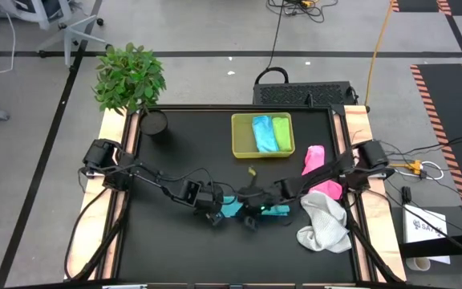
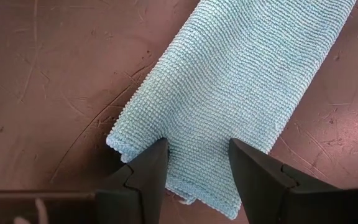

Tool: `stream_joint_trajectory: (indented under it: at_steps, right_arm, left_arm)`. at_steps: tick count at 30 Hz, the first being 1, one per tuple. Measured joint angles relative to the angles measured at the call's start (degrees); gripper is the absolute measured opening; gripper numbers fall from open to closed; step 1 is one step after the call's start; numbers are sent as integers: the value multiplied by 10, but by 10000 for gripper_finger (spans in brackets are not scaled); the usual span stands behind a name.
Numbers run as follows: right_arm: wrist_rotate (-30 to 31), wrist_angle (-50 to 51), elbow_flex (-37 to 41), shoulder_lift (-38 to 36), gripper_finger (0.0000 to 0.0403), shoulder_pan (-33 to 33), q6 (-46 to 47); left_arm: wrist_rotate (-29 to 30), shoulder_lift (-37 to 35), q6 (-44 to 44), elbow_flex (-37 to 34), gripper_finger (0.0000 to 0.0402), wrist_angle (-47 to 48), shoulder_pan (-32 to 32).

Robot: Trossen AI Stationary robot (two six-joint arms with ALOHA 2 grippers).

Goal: Fold microfiber towels
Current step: Fold the blue microfiber cloth

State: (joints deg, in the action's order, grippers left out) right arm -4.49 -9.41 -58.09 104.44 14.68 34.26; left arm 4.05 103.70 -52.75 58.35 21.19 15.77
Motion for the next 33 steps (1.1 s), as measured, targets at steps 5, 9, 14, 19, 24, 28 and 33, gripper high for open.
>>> stream_joint_trajectory:
  at_steps: [5,9,14,19,24,28,33]
  right_arm:
    - [-1,100,-89,54,0,5,-74]
    - [2,127,-101,66,0,0,-96]
    - [14,170,-100,66,0,-6,-117]
    - [15,205,-100,66,0,-8,-125]
    - [14,262,-101,65,0,-5,-129]
    - [14,310,-102,64,0,2,-130]
    - [15,374,-101,65,0,12,-130]
  left_arm:
    - [0,0,0,0,177,0,0]
    - [1,0,-1,0,177,0,0]
    - [2,0,-3,0,177,0,0]
    - [1,0,-3,0,177,0,0]
    - [2,0,-3,0,177,0,0]
    - [2,0,-2,0,177,0,0]
    - [2,0,-2,0,177,0,0]
